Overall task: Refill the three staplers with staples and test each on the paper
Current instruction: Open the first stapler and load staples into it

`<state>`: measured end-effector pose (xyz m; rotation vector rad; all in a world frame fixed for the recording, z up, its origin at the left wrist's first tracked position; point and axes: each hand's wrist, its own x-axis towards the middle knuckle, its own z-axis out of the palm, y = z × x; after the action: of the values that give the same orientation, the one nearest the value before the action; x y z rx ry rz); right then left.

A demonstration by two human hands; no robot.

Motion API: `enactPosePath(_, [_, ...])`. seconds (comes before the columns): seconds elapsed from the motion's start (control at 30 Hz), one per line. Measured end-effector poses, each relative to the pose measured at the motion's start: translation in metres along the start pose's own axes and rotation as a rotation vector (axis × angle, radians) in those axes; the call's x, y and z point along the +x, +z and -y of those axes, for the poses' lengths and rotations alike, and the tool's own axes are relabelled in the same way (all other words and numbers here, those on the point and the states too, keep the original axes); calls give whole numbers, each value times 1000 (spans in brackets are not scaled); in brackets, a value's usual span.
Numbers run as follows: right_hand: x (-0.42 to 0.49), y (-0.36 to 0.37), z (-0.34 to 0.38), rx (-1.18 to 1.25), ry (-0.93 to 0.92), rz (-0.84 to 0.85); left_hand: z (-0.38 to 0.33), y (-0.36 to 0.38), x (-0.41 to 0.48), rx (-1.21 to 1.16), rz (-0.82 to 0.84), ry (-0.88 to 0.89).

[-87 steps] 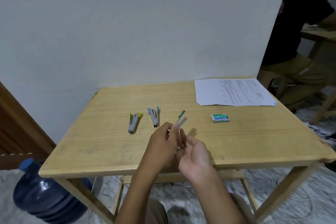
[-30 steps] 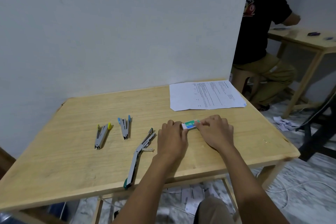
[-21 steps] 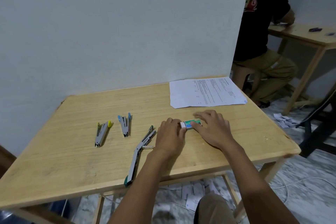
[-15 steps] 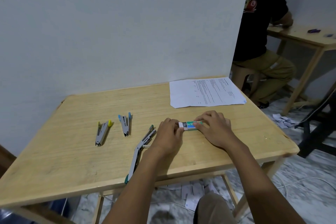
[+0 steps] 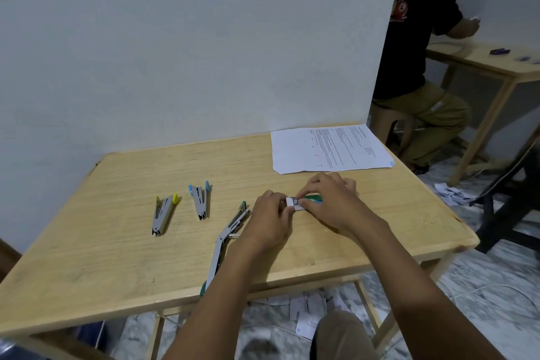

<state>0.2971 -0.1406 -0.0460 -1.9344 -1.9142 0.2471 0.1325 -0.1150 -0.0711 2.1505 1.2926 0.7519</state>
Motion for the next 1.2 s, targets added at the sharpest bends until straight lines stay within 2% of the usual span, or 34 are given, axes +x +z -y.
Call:
enactPosePath(0.17, [15, -2, 3, -29, 31, 109, 5, 2, 2, 22, -14, 11])
enactPosePath(0.33, [22, -5, 7, 6, 109, 151, 5, 2, 3, 33, -10, 11])
enactPosePath(0.57, [33, -8, -3, 42, 24, 215, 5, 1, 2, 20, -2, 2])
enactPosePath(0.93, [37, -21, -2, -42, -131, 304, 6, 1, 3, 15, -8, 3])
enactPosePath(1.2, [42, -9, -4, -116, -187, 233, 6, 1, 3, 18, 3, -5])
